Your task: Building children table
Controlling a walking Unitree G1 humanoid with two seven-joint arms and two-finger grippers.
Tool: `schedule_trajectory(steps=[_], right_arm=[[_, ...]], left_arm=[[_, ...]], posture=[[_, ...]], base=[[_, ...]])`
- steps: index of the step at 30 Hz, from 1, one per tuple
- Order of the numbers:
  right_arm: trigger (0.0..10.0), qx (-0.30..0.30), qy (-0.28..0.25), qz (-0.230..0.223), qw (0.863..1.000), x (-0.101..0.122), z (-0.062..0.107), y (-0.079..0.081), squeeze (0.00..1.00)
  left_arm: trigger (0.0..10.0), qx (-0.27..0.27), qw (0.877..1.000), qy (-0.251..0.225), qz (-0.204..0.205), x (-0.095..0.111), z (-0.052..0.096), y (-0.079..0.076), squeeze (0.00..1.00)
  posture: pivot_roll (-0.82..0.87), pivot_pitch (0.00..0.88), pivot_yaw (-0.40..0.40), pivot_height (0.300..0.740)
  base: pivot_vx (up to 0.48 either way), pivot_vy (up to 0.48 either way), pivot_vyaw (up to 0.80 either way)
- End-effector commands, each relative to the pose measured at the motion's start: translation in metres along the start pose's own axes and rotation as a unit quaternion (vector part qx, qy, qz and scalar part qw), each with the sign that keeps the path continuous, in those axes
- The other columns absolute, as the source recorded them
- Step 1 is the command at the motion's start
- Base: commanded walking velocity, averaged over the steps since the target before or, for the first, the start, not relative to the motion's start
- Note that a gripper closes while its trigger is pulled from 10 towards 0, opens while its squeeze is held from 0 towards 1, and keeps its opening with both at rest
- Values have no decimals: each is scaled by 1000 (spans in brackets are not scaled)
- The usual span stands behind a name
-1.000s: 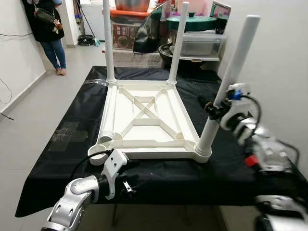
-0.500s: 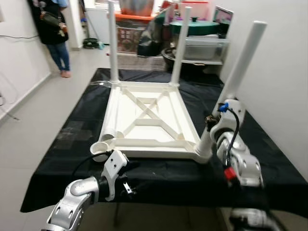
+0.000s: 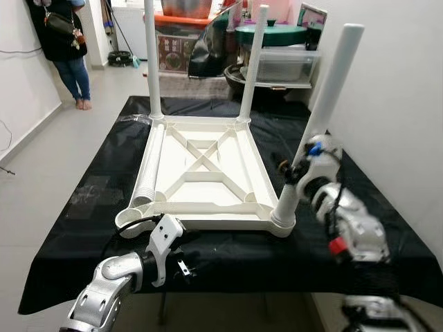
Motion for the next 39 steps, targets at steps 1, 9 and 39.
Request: schedule_trajectory(steps=[1,9,39], right_arm=[[10000,145,-7,26,989,-2,14,29,0],[0,96,86,32,991,-44,12,4,0],[10000,144,13,52,988,-5,14,23,0]], left_arm=[[10000,0,1000,4,2,-4,0,-1,0],[10000,3,1000,5,2,-5,3,0,0],[10000,6,1000,7,-2,-4,3,3,0]], posture=[[38,0,-104,740],[45,0,-105,740],[43,0,-104,740]], base=[[0,0,0],[0,0,0],[0,0,0]])
Point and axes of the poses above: a point about 5 cm out from each wrist's last joint towards the gripper, its own z axis pointing back from the gripper into the wrist, its own x axis along the axis of the wrist's last joint, y = z × x, the point moved 6 cm from there along -z, pointing out of the wrist towards the gripper, and after that the axes turned 8 degrees about z, right-handed, at the moved point
